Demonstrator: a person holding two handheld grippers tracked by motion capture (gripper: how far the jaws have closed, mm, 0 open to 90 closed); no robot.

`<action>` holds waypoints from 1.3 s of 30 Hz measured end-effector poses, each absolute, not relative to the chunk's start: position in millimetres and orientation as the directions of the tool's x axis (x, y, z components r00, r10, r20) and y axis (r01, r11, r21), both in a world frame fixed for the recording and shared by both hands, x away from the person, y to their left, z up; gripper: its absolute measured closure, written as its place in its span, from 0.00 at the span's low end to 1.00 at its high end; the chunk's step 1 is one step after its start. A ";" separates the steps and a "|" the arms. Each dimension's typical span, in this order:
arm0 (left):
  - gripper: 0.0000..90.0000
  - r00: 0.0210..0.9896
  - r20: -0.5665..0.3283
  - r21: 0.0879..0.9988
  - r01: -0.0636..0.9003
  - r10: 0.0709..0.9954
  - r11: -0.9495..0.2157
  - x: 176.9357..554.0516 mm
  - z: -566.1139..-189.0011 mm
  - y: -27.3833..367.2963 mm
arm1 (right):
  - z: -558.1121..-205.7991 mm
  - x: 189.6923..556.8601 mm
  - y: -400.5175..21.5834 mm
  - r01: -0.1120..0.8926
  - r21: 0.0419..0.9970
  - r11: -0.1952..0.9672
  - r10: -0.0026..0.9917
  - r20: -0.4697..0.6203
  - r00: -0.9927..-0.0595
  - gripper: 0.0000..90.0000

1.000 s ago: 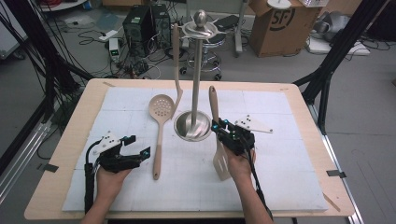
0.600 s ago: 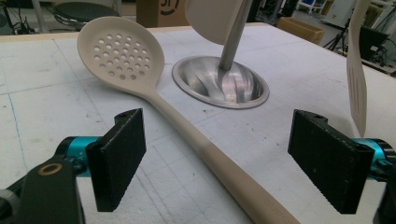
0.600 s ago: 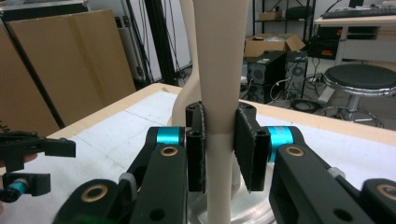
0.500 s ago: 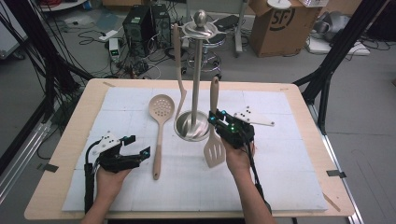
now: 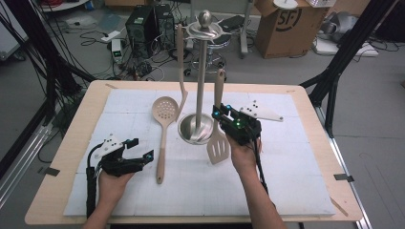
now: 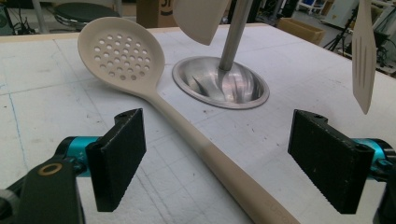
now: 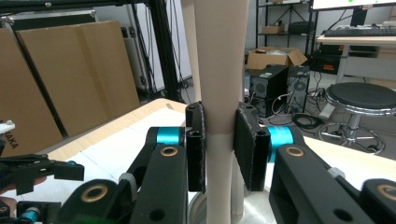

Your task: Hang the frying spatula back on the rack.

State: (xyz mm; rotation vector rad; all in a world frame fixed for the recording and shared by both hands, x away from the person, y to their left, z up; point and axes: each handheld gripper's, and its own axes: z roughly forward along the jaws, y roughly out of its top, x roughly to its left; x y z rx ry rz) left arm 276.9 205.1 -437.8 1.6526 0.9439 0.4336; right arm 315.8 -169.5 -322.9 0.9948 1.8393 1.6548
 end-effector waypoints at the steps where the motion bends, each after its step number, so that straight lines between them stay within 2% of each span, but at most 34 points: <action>1: 0.22 0.611 -0.192 0.933 0.356 0.768 -0.049 276.9 -437.8 205.0 | -320.6 315.7 -169.0 0.199 0.980 0.012 0.769 0.118 -0.628 0.84; 15: 0.22 0.614 -0.194 0.934 0.355 0.765 -0.048 276.4 -437.3 205.5 | -281.1 316.5 -157.3 0.159 0.987 -0.006 0.753 0.109 -0.649 0.84; 28: 0.22 0.615 -0.196 0.934 0.354 0.764 -0.046 276.6 -437.4 205.5 | -263.5 320.9 -153.2 0.150 0.989 -0.011 0.752 0.108 -0.651 0.84; 39: 0.22 0.615 -0.193 0.935 0.351 0.765 -0.046 276.3 -436.9 205.9 | -258.9 330.2 -148.8 0.182 0.983 0.000 0.762 0.118 -0.636 0.84</action>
